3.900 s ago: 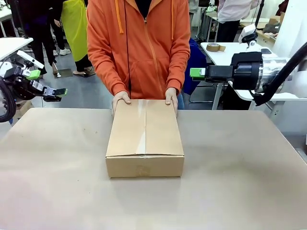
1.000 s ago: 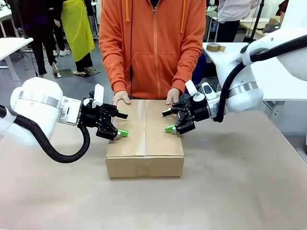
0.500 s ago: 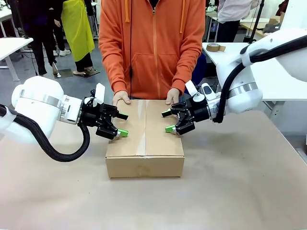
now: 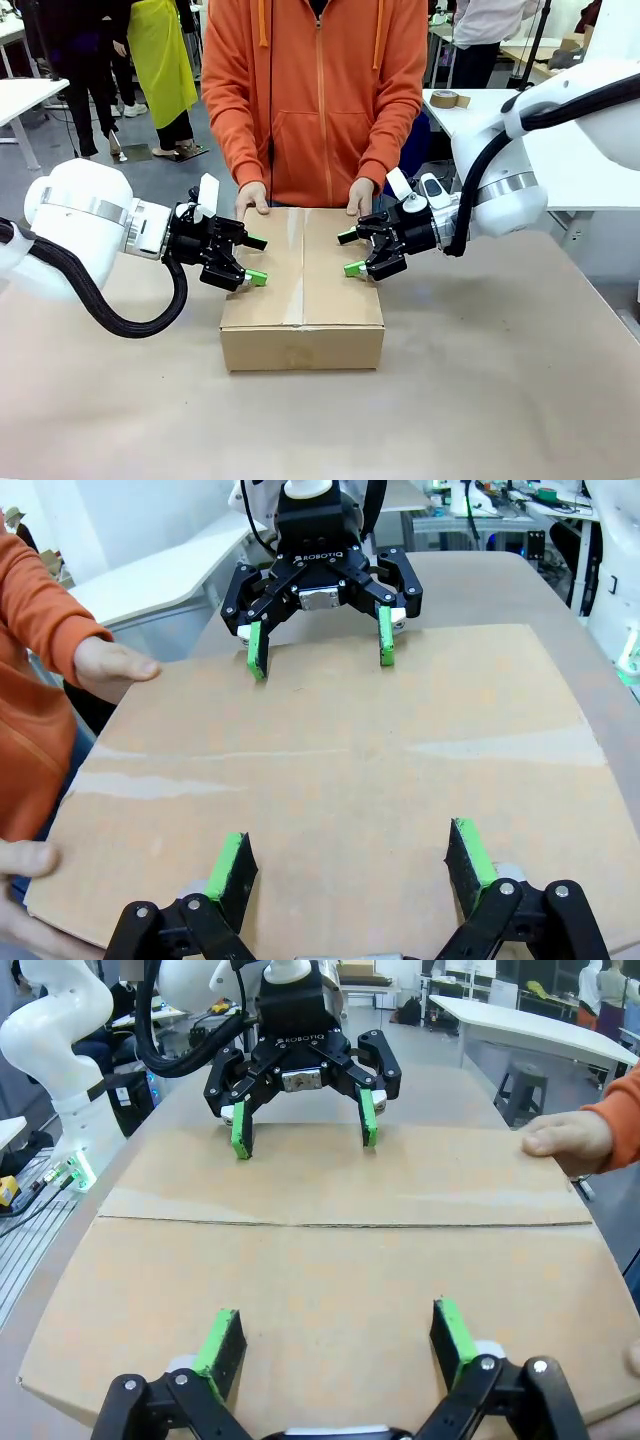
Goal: Pack the gift set into the box.
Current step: Press and hold the closed box until the human finishes sealing it.
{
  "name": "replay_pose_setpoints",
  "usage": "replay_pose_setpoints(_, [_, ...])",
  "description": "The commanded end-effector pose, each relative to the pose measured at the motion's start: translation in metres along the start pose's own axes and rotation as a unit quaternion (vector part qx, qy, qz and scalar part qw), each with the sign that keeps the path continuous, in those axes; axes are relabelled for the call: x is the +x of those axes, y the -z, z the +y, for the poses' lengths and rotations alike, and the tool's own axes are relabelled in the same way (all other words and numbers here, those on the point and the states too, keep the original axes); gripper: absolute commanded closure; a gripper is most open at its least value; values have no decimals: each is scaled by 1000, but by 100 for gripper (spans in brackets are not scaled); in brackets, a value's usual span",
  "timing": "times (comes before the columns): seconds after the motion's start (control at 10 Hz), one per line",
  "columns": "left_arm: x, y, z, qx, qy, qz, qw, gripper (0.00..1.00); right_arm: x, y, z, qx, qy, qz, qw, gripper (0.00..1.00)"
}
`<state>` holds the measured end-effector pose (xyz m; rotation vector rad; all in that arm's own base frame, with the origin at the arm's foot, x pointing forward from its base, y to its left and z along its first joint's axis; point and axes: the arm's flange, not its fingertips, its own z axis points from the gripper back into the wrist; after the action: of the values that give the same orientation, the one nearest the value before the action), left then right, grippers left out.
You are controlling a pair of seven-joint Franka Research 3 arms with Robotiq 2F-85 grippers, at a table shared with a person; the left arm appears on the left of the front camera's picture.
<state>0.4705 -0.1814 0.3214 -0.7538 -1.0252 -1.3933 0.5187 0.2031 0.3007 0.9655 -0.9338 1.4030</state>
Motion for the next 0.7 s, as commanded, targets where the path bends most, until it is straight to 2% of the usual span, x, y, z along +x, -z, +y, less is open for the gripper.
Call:
replay_pose_setpoints(0.0, [-3, 1, -2, 1, 6, -3, 1000, 0, -1, 2, 1, -2, -2, 4, 1000, 0])
replay_pose_setpoints(0.6, [-3, 1, -2, 1, 6, -3, 1000, 0, -1, 2, 1, -2, -2, 4, 1000, 0])
